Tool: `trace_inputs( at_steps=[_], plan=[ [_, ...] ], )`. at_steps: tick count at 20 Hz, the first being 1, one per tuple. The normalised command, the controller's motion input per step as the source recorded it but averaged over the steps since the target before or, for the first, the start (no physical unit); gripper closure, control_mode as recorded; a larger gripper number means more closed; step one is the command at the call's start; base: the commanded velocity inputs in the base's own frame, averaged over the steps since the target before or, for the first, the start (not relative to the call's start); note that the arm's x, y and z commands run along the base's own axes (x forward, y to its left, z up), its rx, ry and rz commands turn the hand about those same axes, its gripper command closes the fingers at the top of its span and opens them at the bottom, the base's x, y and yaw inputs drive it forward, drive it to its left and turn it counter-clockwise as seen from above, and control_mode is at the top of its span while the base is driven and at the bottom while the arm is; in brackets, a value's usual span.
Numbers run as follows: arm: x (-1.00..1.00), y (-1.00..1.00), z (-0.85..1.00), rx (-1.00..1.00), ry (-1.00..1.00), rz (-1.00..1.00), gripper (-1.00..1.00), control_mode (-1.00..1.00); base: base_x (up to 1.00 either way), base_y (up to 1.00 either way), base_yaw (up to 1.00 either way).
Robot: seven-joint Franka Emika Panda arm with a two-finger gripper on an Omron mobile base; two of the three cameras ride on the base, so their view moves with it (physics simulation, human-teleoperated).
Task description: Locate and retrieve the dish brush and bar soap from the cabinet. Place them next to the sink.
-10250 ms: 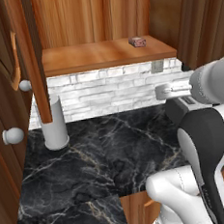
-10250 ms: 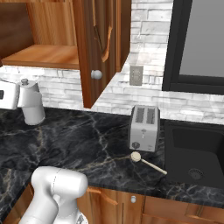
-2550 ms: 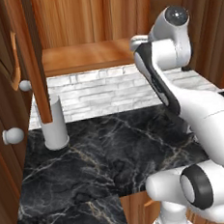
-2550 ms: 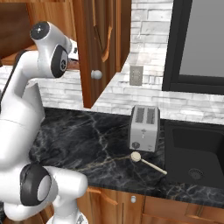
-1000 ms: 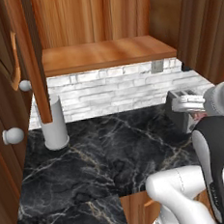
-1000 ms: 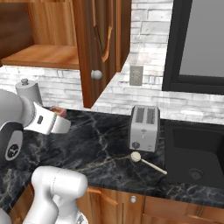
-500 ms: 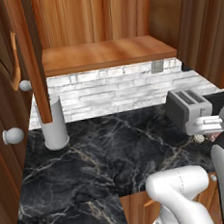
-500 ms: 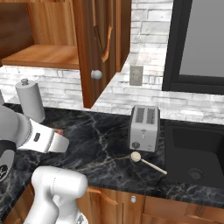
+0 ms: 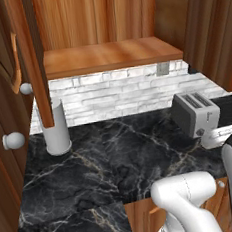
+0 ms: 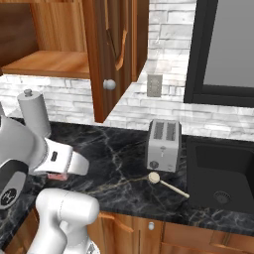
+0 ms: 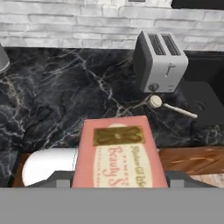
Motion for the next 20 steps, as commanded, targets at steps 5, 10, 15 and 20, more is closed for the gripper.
trace_inputs(
  at_steps=[5, 10, 15, 20],
  plan=[
    [-0.02, -0.51, -0.54, -0.01, 0.0, 0.07, 1.0, -1.0, 0.0, 0.0, 0.0],
    [-0.05, -0.49, -0.41, 0.0, 0.0, 0.07, 1.0, -1.0, 0.0, 0.0, 0.0],
    [0.19, -0.49, -0.23, 0.0, -0.02, 0.12, 1.0, -1.0, 0.0, 0.0, 0.0],
    [0.26, -0.41, -0.26, 0.0, -0.01, 0.16, 1.0, -1.0, 0.0, 0.0, 0.0]
  ],
)
